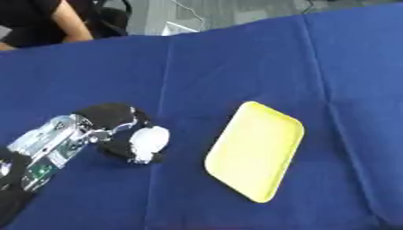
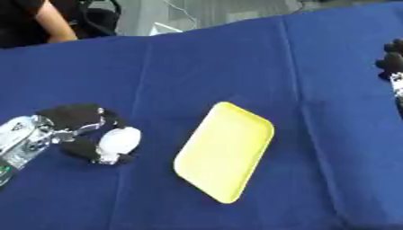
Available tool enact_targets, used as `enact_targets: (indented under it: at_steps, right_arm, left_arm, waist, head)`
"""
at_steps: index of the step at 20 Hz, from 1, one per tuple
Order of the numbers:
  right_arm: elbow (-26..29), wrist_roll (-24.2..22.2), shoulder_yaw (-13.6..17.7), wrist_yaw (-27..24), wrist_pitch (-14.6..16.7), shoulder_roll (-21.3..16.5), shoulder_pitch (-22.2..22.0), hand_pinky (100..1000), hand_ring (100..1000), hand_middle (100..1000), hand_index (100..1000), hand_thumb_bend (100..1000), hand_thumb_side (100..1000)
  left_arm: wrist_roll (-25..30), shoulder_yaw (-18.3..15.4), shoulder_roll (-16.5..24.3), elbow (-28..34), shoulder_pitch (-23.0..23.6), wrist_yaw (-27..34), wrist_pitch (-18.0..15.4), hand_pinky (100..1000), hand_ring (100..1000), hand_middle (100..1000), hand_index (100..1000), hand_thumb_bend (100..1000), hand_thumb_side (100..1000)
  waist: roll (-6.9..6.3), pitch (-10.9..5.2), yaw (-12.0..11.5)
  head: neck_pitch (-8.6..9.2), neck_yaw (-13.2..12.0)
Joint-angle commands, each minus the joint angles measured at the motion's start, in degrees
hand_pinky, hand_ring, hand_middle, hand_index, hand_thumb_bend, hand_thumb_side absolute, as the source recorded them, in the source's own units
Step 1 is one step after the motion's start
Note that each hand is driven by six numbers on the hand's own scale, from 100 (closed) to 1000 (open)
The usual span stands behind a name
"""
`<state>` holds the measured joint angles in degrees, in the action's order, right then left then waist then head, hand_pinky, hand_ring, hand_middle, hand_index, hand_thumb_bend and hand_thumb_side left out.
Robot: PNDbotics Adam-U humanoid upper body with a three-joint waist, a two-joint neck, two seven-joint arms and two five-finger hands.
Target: Pick up objects on the table and place them in the box.
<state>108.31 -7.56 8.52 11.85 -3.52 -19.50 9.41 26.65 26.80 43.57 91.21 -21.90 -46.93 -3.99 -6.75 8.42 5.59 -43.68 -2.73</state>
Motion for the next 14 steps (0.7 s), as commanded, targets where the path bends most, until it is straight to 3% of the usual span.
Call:
enact_targets:
  at_steps: [1,5,14]
  right_arm:
    - [0.77,-0.01,0.24,0.15,0.12,-0.99,0.72,868,868,931,1000,356,935]
    - [0.72,0.05,0.28,0.17,0.12,-1.07,0.67,868,868,931,1000,356,935]
    - [0.73,0.14,0.34,0.23,0.12,-1.13,0.60,868,868,932,1000,358,935]
  left_arm:
    - [0.28,-0.25,0.84,0.03,-0.20,0.29,-0.44,917,780,766,903,754,1000]
    - [2.11,-0.38,1.45,0.75,0.03,1.40,-1.61,941,823,811,938,783,1000]
    - [3.97,-1.48,2.83,2.50,0.29,2.29,-1.34,942,826,808,934,778,1000]
  waist:
    - [0.35,-0.58,-0.03]
    - [0.34,-0.66,-0.13]
    - [0.25,-0.72,-0.17]
  head:
    - [0.29,-0.41]
    - [0.33,-0.41]
    - [0.26,-0.26]
